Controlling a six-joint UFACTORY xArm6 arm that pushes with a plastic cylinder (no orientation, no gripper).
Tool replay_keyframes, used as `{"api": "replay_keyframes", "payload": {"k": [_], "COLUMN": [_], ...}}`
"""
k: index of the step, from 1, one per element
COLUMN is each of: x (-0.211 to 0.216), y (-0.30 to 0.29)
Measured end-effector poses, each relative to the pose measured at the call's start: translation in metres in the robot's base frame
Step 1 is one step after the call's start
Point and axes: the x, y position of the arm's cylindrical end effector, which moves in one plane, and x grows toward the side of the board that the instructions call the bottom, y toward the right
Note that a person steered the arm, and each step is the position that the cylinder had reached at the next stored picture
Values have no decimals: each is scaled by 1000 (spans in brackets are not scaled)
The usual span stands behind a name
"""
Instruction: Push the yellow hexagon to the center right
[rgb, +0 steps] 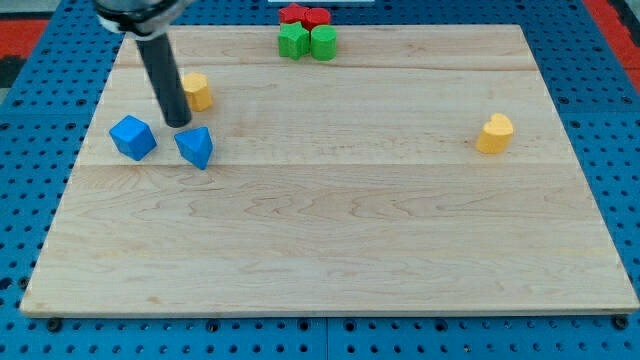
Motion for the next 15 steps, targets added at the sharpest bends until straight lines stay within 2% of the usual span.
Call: {"api": "replay_keyframes", "payload": {"k": [1,2,3,4,5,7,8,10,11,13,14,15], "x": [-23,-50,-57,-58,-58,-44,-9,-19,-20,-16,-43,-62], "y": [-30,-17,67,189,208,66,63,259,282,185,188,228]}}
